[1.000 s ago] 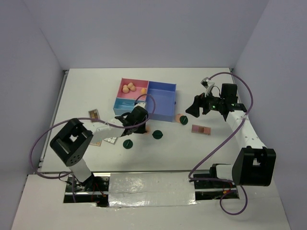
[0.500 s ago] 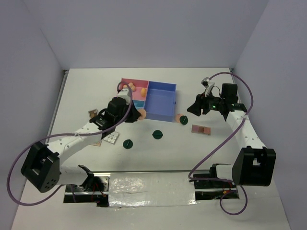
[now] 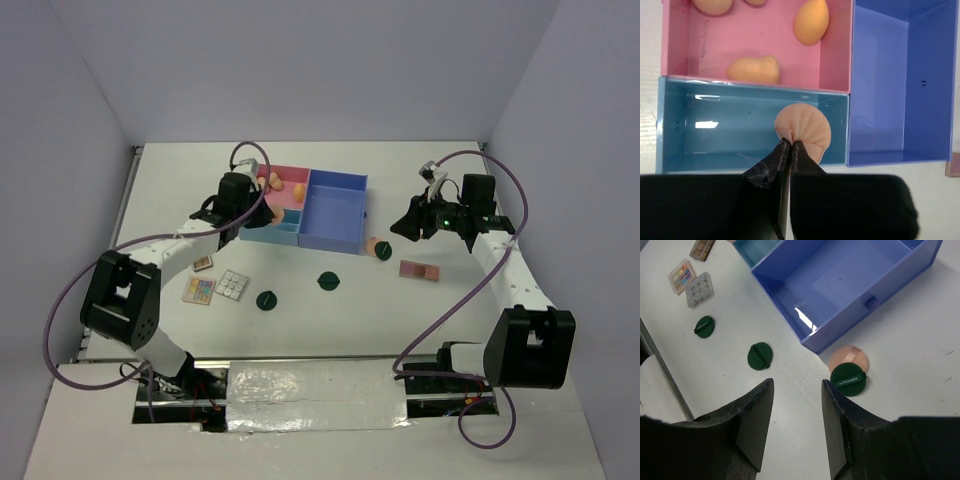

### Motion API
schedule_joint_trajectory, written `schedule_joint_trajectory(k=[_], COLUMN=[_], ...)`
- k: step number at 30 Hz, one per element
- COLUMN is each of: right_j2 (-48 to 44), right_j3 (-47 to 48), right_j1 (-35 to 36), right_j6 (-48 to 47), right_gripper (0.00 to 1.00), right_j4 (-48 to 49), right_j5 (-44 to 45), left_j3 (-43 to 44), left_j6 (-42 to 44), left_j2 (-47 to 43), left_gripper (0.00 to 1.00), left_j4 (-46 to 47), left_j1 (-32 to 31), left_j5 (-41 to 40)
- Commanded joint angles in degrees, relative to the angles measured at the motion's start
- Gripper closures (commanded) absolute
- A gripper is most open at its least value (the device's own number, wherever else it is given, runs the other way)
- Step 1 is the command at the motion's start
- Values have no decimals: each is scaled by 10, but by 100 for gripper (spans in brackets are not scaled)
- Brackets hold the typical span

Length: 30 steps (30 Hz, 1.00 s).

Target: Organize the makeup

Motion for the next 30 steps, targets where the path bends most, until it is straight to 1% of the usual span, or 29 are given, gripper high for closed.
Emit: schedule_joint_trajectory(k=[1,5,7,8,10,11,13,14,17,18,21,24,25,26,27,28,30], right_j2=[-16,-10,-6,-4,0,2,6,7,9,9,18,38,44,60,70,81,114], right_j3=[4,8,11,12,15,16,18,17,16,16,23,35,39,47,51,53,64], right_j1=[-3,-3,-3,-3,-3,-3,-3,-3,-3,-3,-3,4,9,14,25,33,40], right_j6=[3,2,1,1,0,-1,-4,-5,-9,-10,-14,-24,-28,-33,-38,-39,-39], right_gripper=[49,47,47,46,45,45,43,43,41,40,39,37,37,35,34,32,27], right_j4=[24,21,19,19,16,15,11,10,5,4,-6,-27,-34,-50,-58,-70,-79], right_j5=[-8,-6,-6,-5,-5,-4,1,5,11,15,31,64,77,105,120,137,182], left_j3=[38,55,62,64,67,67,64,63,62,61,55,48,42,38,26,21,7], left_j6=[27,35,34,34,32,29,25,23,20,20,16,15,14,13,13,13,10], left_j2=[28,62,69,76,80,81,81,80,76,72,48,15,5,-8,-33,-46,-93], left_gripper=[100,99,93,92,81,69,60,52,41,41,40,45,52,57,71,79,88], left_j4=[6,-3,-4,-4,-7,-7,-6,-7,-8,-7,-3,-4,-4,-4,-4,-4,-6], left_j1=[2,1,2,2,2,2,2,2,2,2,2,2,2,2,2,2,2], left_j5=[10,10,10,-8,-11,-12,-14,-16,-16,-14,-10,-7,-7,-7,-7,-7,-15])
